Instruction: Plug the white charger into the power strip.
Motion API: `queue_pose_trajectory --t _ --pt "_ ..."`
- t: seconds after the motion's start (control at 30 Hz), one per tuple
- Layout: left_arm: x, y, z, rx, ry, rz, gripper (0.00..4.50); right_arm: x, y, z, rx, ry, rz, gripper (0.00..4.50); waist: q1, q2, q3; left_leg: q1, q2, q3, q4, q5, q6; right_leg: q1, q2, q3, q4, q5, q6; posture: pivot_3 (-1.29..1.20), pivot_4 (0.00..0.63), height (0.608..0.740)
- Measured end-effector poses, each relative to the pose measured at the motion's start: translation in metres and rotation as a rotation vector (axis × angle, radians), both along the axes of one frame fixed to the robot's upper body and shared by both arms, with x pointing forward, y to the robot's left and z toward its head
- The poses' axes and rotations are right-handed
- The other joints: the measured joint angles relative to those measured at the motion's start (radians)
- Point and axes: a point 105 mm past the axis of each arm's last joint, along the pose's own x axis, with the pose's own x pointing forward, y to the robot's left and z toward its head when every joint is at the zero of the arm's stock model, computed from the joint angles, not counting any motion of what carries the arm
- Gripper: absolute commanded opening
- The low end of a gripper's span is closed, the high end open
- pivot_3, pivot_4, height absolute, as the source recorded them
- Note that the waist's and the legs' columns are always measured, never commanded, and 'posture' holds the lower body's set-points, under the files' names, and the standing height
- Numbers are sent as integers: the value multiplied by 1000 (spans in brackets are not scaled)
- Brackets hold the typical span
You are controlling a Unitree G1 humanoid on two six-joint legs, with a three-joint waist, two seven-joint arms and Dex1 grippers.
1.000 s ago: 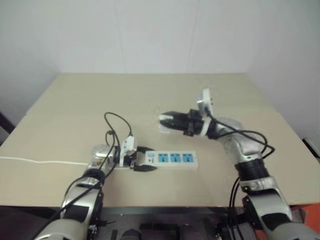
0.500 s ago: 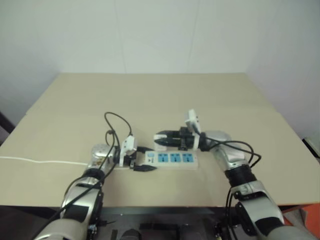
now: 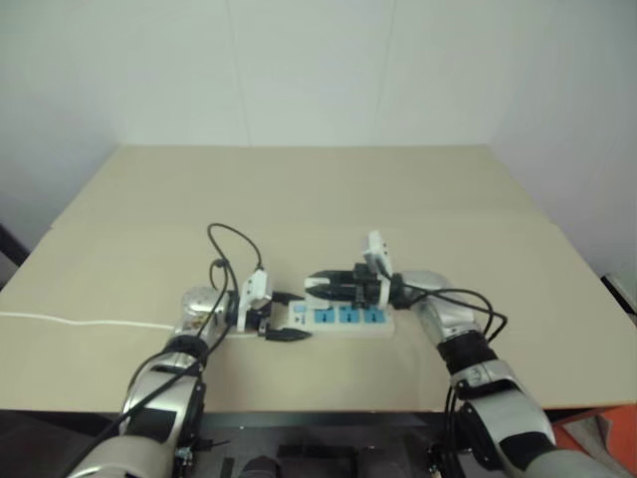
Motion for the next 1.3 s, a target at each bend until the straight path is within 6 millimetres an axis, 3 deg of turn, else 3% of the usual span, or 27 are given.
queue_pose_trajectory --t 0.47,1.3 --pt "0 1 0 2 -1 1 3290 4 -9 -5 -6 3 -19 1141 -2 0 0 0 0 0 0 0 0 0 0 0 0 0 0 0 150 740" --pt "-1 -1 0 5 0 -12 3290 -5 -16 -18 12 -122 24 1141 -1 0 0 1 0 0 0 0 0 1 0 0 0 0 0 0 150 740"
